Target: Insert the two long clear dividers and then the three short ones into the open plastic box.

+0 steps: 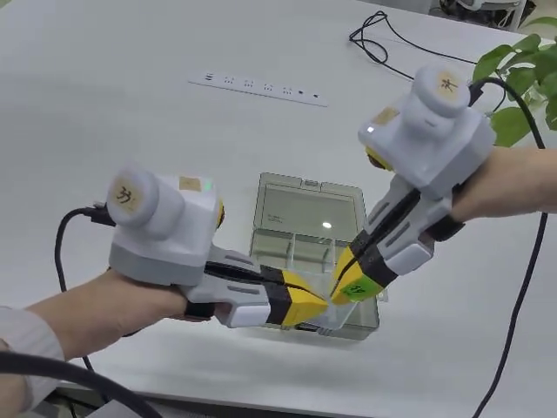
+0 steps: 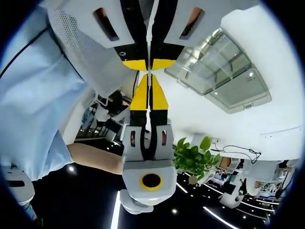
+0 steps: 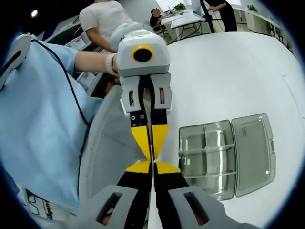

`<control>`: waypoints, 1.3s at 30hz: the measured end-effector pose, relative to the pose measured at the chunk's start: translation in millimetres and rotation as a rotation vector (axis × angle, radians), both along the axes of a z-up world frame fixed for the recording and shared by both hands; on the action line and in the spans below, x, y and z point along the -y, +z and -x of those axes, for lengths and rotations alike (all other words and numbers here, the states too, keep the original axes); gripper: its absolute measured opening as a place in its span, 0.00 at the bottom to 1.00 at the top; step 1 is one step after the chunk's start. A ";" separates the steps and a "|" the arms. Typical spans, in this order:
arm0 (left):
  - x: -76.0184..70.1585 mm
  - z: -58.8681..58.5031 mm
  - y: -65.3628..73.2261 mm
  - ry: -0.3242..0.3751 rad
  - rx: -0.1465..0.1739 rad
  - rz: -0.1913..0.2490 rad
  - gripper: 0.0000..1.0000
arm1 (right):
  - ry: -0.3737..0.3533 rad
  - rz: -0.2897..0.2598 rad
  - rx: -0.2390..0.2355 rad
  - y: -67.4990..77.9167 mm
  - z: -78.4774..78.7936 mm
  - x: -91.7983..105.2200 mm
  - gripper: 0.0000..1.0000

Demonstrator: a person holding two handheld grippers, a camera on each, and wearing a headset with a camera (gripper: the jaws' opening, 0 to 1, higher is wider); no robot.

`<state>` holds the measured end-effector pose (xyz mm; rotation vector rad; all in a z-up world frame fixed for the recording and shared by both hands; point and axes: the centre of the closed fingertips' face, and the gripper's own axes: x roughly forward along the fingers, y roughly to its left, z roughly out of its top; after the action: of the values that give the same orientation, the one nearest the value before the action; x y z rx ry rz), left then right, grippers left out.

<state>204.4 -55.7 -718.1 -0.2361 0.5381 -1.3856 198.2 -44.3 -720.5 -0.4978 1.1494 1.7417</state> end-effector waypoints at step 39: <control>-43.5 -31.6 -33.8 0.196 0.121 -0.192 0.66 | -0.082 0.234 0.308 -36.7 -64.5 60.8 0.02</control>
<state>236.0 -12.2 -751.9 -0.0473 0.5292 -1.1421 262.7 -105.1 -757.3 -0.8192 1.1373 1.4077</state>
